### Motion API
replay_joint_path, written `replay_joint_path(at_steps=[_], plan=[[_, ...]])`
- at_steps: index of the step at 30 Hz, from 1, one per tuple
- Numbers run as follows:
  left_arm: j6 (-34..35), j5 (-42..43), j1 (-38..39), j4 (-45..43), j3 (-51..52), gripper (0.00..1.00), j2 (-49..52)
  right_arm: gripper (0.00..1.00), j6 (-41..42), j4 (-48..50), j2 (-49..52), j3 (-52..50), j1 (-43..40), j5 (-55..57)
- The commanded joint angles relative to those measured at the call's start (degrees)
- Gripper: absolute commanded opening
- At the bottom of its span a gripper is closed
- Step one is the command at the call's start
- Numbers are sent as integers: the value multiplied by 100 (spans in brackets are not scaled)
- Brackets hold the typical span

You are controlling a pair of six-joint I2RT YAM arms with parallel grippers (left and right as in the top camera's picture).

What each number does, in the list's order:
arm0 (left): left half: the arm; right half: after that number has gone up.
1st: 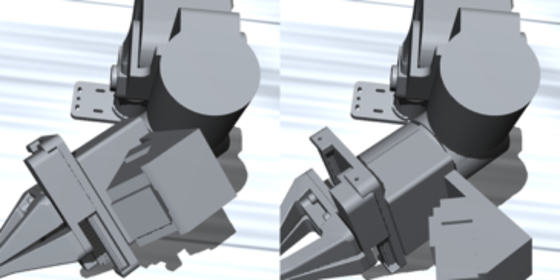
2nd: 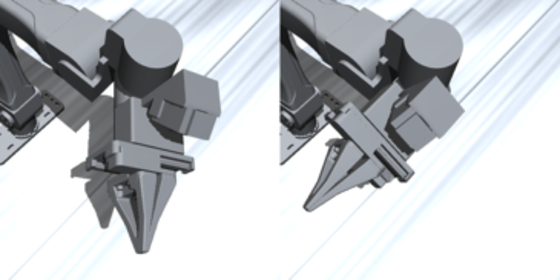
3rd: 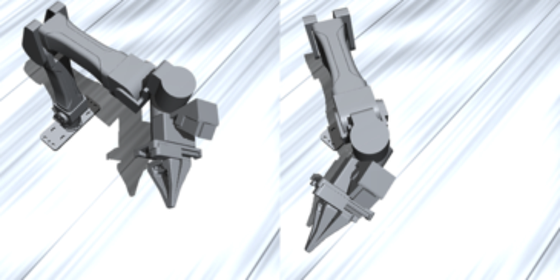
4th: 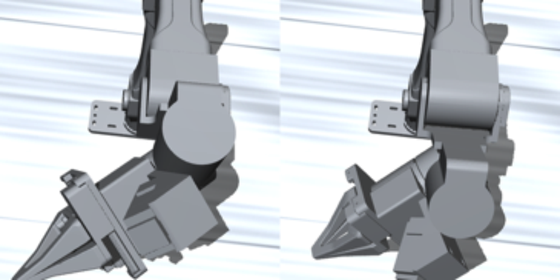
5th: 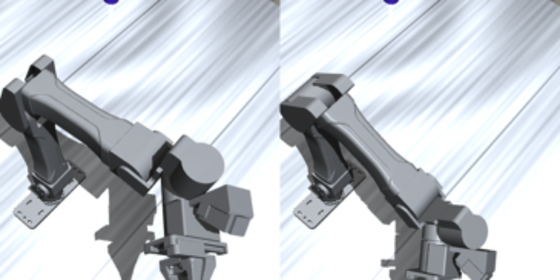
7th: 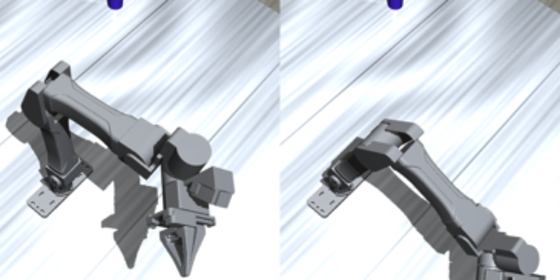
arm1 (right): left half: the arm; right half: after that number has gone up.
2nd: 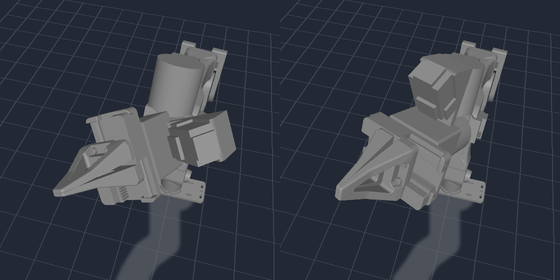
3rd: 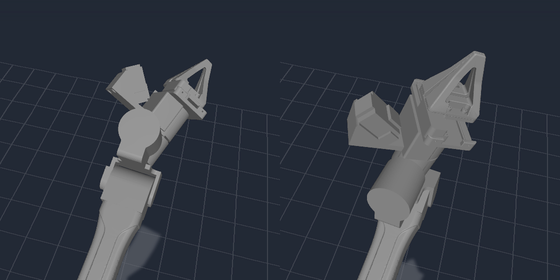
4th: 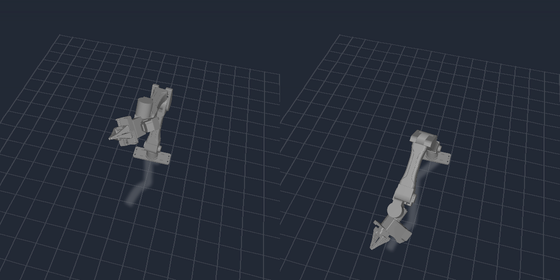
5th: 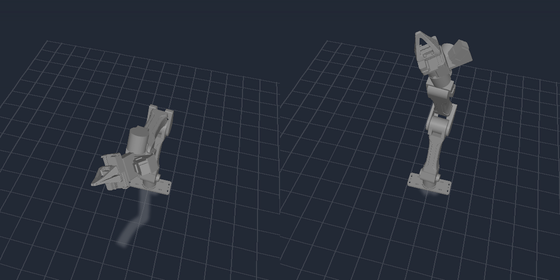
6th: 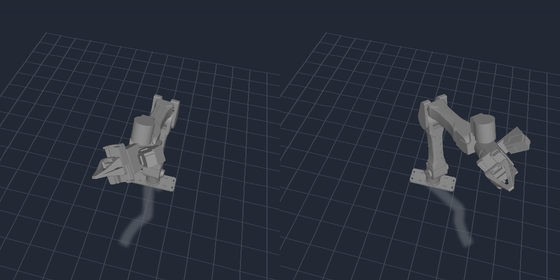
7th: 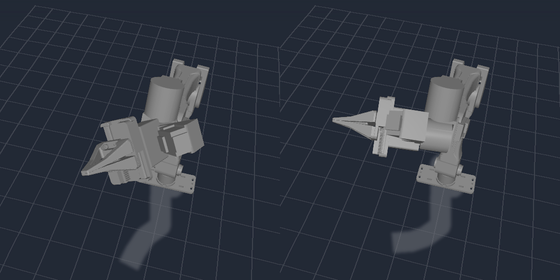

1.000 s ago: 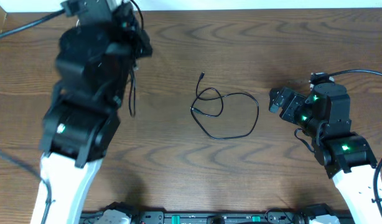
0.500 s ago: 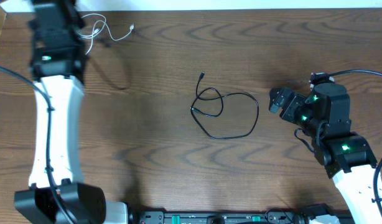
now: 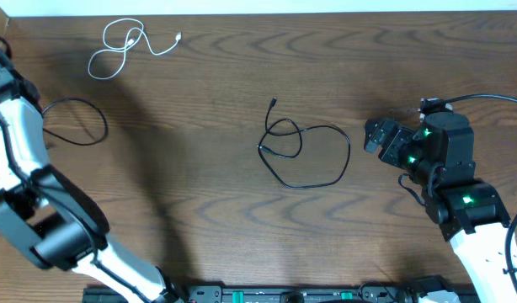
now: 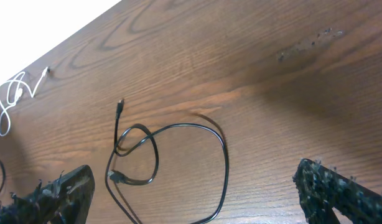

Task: Untangle cables

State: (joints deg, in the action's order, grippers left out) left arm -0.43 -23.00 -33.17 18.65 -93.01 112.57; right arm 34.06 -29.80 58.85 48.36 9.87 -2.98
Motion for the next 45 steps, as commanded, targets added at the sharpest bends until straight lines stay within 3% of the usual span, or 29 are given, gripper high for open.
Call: replay_joint_path(at_steps=[1, 6, 7, 8, 12, 14, 17, 20, 28, 32, 37, 41, 44, 45], plan=[[-684, -61, 39, 20, -59, 8, 391, 99, 15, -4, -7, 22, -46, 48], [-684, -42, 160, 52, -59, 11, 595, 99, 15, -4, -7, 22, -46, 48], [-686, -44, 197, 33, -61, 31, 553, 99, 15, -4, -7, 22, -46, 48], [-684, -44, 229, 7, -61, 60, 466, 99, 15, -4, -7, 22, -46, 48], [-551, -44, 315, -72, -61, 87, -162, 99, 15, -4, -7, 22, -46, 48], [-286, -44, 308, -79, -61, 88, -437, 99, 15, -4, -7, 22, -46, 48], [275, -39, 308, -26, -61, 88, -826, 99, 15, -4, -7, 22, -46, 48], [372, -42, 304, 201, -61, 88, -892, 99, 15, -4, -7, 22, -46, 50], [879, 861, 129, 1154, -59, 88, -308, 99, 15, -4, -7, 22, -46, 48], [938, 870, 55, 1241, -59, 87, 2, 99, 15, -4, -7, 22, -46, 48], [933, 968, 28, 1255, -59, 70, 356, 99, 15, -4, -7, 22, -46, 48], [933, 1641, -33, 1117, -59, 62, 501, 99, 15, -4, -7, 22, -46, 50], [933, 1683, -92, 1064, -59, 33, 505, 99, 15, -4, -7, 22, -46, 48], [931, 1683, -118, 1064, -59, 19, 503, 99, 15, -4, -7, 22, -46, 50]])
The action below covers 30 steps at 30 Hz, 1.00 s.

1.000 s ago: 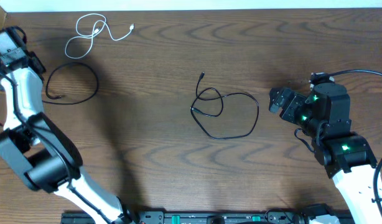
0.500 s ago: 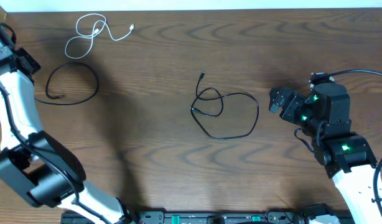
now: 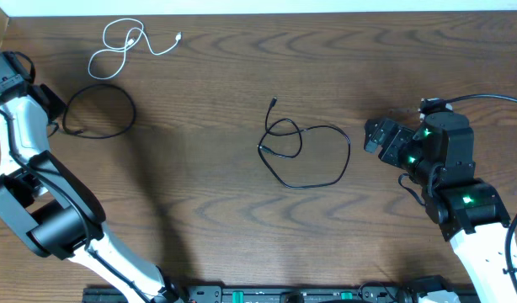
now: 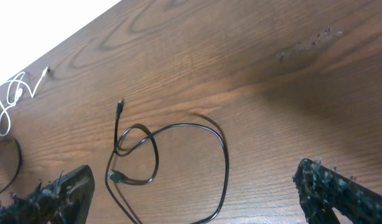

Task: Untangle cables

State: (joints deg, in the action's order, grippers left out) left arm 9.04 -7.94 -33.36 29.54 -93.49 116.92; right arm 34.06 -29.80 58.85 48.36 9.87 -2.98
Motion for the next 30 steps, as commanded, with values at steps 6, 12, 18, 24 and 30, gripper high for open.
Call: replay_joint_path(at_steps=[6, 12, 18, 24, 30], plan=[[-42, 251, -116, -396, -13, 8, -299, 99, 15, -4, -7, 22, -46, 48], [-35, 2385, -118, -1394, -13, 8, -1351, 99, 15, -4, -7, 22, -46, 48], [-39, 2938, -208, -1086, 83, 8, -1272, 99, 15, -4, -7, 22, -46, 48], [-35, 2933, -765, -514, 157, 8, -588, 99, 15, -4, -7, 22, -46, 48], [-35, 2935, -1495, -144, 157, 37, -9, 99, 15, -4, -7, 22, -46, 48]])
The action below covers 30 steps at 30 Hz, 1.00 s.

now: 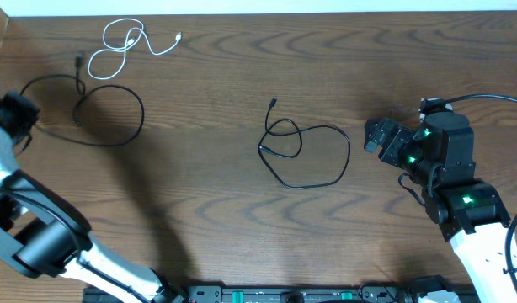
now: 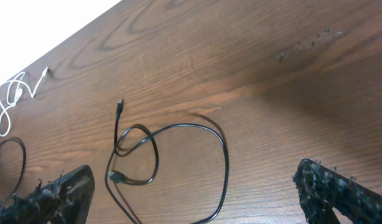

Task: Untangle cables

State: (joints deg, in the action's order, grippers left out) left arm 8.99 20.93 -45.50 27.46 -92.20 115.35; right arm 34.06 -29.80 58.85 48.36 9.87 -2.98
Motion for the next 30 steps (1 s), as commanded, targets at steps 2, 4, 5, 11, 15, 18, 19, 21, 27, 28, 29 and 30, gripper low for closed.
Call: replay_joint_path(at_steps=[2, 4, 5, 11, 15, 18, 19, 21, 27, 28, 29, 30], plan=[[-31, 46, -446, 74, 28, 42, 184, 99, 15, -4, -7, 22, -46, 48], [-31, 24, -575, 52, 24, 73, 177, 99, 15, -4, -7, 22, -46, 48], [-31, 28, -636, 37, 13, 83, 162, 99, 15, -4, -7, 22, -46, 48], [92, 31, -671, -52, -17, 92, -378, 99, 15, -4, -7, 22, -46, 50], [367, 358, -529, -72, -17, 92, -774, 99, 15, -4, -7, 22, -46, 48], [422, 1311, -291, 149, -17, 91, -863, 99, 15, -4, -7, 22, -46, 48], [424, 1419, -210, 258, -13, 75, -852, 99, 15, -4, -7, 22, -46, 48], [417, 1397, 129, 420, 66, 67, -782, 99, 15, -4, -7, 22, -46, 48], [306, 1287, 1082, 461, 586, 68, -496, 99, 15, -4, -7, 22, -46, 48], [240, 1067, 1342, 466, 684, 68, -376, 99, 15, -4, -7, 22, -46, 48], [149, 955, 1478, 470, 717, 68, -304, 99, 15, -4, -7, 22, -46, 48], [9, 817, 1637, 472, 743, 68, -225, 99, 15, -4, -7, 22, -46, 48]])
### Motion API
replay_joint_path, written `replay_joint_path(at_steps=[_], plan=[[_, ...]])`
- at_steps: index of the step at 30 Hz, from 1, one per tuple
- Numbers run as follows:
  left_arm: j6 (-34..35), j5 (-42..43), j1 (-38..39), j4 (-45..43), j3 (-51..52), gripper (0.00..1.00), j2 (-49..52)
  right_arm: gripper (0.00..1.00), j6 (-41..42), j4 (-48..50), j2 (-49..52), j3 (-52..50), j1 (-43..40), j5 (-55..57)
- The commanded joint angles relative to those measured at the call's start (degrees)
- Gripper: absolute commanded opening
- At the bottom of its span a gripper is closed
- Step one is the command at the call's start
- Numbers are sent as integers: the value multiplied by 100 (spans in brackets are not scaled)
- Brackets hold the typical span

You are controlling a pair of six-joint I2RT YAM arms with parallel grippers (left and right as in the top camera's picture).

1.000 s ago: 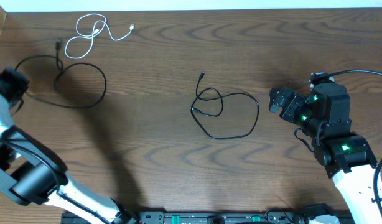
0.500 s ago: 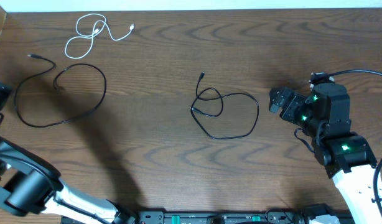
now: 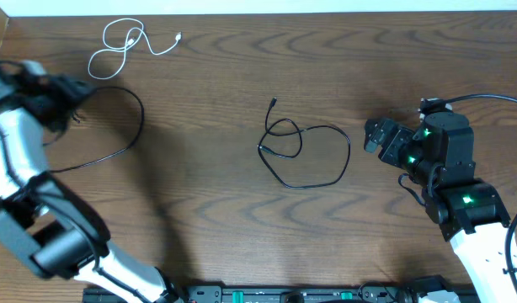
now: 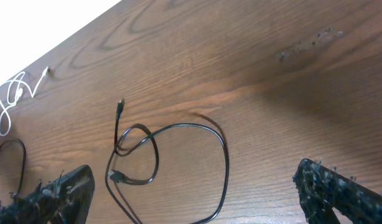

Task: Untangle cables

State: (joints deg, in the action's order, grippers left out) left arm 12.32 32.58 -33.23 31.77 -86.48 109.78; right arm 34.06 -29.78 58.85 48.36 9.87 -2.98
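Observation:
Three cables lie on the wooden table (image 3: 208, 236). In the middle, a black cable (image 3: 306, 156) is looped over itself, also seen in the right wrist view as the black cable (image 4: 172, 163). My right gripper (image 3: 379, 135) hangs open just right of it, with the right gripper (image 4: 197, 190) holding nothing between its fingers. At far left, my left gripper (image 3: 66, 91) appears shut on a second black cable (image 3: 137, 126), which arcs away and trails down-left. A coiled white cable (image 3: 122, 44) lies at the back left.
The table's far edge runs along the top, against a white wall (image 3: 267, 7). A black rail (image 3: 284, 295) lines the front edge. The right arm's own cable (image 3: 486, 98) loops behind it.
My left gripper has moved right from the table's left edge. The left black cable, then a closed loop with an end near the white cable, is now one open arc. The right arm is unchanged.
The left black cable first lay as a small loop by the left arm. It then sat a bit further right, then as a wider loop with one end up near the white cable. Now it hangs from my left gripper as an open arc. The middle cable stayed still.

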Motion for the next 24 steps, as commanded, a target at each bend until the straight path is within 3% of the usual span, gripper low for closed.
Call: replay_joint_path(at_steps=[1, 6, 18, 21, 24], plan=[[-435, -538, 581, 42, 179, 68, 431, 99, 15, -7, -7, 22, -46, 48], [-501, -2013, 1338, 37, 179, 68, 793, 99, 15, -7, -7, 22, -46, 48], [-826, -2736, 1792, 37, 184, 67, 1447, 99, 15, -7, -7, 22, -46, 48], [-828, -2951, 1788, 31, 184, 55, 1534, 99, 15, -7, -7, 22, -46, 50], [-826, -3668, 1788, -11, 184, 33, 1539, 99, 15, -7, -7, 22, -46, 48]])
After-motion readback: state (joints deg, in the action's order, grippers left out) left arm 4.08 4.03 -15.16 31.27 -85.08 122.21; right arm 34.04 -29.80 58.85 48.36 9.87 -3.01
